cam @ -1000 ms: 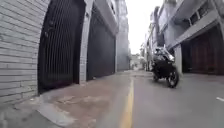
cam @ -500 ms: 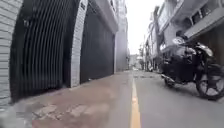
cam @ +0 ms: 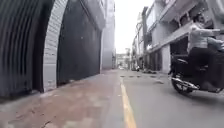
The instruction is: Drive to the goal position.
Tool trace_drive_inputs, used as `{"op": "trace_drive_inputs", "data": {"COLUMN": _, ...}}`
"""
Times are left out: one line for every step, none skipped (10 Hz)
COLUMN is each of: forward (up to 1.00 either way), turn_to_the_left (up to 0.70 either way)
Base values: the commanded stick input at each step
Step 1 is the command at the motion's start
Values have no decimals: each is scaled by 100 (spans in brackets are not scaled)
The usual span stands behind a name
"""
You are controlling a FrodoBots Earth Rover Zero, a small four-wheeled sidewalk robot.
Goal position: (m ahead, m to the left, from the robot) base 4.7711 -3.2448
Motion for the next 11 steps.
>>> {"op": "trace_drive_inputs", "data": {"forward": 100, "turn_to_the_left": -16}}
{"op": "trace_drive_inputs", "data": {"forward": 100, "turn_to_the_left": 6}}
{"op": "trace_drive_inputs", "data": {"forward": 100, "turn_to_the_left": 6}}
{"op": "trace_drive_inputs", "data": {"forward": 100, "turn_to_the_left": 6}}
{"op": "trace_drive_inputs", "data": {"forward": 100, "turn_to_the_left": 6}}
{"op": "trace_drive_inputs", "data": {"forward": 100, "turn_to_the_left": 6}}
{"op": "trace_drive_inputs", "data": {"forward": 100, "turn_to_the_left": 6}}
{"op": "trace_drive_inputs", "data": {"forward": 100, "turn_to_the_left": 6}}
{"op": "trace_drive_inputs", "data": {"forward": 100, "turn_to_the_left": 6}}
{"op": "trace_drive_inputs", "data": {"forward": 100, "turn_to_the_left": 6}}
{"op": "trace_drive_inputs", "data": {"forward": 100, "turn_to_the_left": 6}}
